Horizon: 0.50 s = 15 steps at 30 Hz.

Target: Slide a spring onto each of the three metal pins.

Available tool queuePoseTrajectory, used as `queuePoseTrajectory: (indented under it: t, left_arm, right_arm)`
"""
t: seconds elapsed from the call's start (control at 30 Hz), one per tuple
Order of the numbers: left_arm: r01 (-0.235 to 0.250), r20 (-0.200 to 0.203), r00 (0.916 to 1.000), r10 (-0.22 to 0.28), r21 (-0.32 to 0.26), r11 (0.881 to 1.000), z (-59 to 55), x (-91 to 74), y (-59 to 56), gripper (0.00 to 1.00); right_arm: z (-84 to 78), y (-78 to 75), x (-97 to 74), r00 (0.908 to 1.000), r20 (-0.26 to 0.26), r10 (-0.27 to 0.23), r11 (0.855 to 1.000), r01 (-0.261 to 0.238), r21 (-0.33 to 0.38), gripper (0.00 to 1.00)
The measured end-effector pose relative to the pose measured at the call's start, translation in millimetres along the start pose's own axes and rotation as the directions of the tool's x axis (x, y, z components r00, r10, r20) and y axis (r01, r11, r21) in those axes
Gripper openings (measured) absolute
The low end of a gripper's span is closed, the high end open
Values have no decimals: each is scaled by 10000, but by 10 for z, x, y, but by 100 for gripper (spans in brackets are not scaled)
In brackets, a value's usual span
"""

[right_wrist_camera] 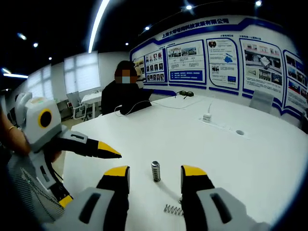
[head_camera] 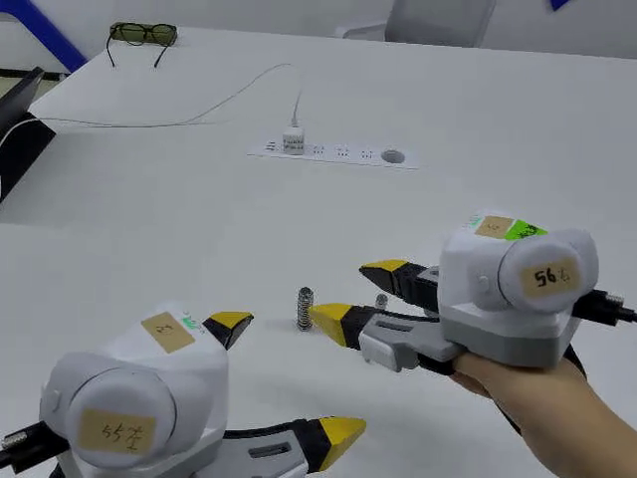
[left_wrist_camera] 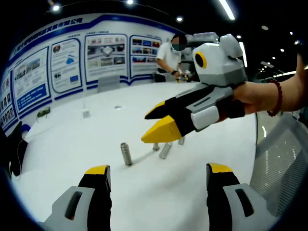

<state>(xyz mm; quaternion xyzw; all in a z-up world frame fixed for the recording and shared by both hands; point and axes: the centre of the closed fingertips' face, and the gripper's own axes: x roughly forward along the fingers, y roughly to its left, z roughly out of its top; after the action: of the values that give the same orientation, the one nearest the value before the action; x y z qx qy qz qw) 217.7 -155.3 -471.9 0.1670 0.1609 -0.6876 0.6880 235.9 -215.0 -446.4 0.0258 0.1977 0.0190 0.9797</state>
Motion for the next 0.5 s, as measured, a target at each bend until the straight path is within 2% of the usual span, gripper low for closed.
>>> queuePoseTrajectory:
  t: [0.17,0.33,0.5]
  left_arm:
    - [-11,-5,10000,12,495,9988,48,11,16,79]
    - [226,-63,9997,-223,626,9978,65,50,0,72]
    - [528,-320,9982,-499,961,9940,40,108,-36,67]
  right_arm:
    - [-20,-26,-175,9997,118,-196,9997,194,116,45]
    - [-48,-56,-331,9991,210,-379,9993,379,-19,46]
    - [-160,-83,-449,9987,-22,-513,9986,513,-125,48]
